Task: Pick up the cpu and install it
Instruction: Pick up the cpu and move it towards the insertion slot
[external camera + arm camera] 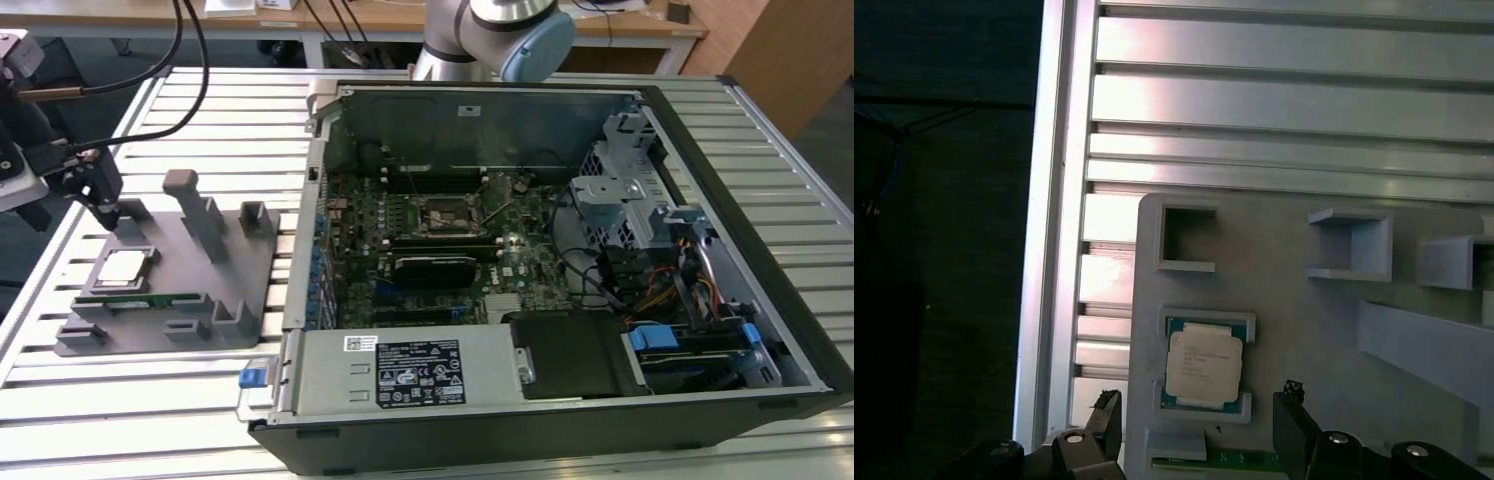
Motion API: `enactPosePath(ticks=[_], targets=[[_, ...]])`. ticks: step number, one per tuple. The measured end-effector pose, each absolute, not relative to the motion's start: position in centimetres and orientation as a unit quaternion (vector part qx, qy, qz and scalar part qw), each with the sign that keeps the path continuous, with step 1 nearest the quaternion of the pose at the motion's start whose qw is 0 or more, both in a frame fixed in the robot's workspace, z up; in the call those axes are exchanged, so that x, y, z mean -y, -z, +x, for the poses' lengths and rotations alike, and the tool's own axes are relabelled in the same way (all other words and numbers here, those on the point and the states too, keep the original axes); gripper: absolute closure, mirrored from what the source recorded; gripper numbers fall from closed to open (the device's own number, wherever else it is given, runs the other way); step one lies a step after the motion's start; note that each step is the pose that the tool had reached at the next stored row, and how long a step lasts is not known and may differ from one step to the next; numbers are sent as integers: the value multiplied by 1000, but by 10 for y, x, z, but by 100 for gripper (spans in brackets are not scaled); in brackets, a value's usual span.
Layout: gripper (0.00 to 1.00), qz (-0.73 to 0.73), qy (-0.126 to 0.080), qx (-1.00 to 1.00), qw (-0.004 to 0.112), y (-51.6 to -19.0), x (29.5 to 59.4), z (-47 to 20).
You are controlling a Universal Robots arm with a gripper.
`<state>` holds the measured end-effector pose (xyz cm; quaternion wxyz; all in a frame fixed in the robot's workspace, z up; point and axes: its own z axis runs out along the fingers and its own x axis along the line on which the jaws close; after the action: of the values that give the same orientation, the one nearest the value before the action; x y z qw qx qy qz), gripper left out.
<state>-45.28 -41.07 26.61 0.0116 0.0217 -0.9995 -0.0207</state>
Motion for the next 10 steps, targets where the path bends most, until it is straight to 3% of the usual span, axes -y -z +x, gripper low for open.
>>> enactPosePath(ticks=[10], targets=[[30,22,21,999,12,-263,411,-453]])
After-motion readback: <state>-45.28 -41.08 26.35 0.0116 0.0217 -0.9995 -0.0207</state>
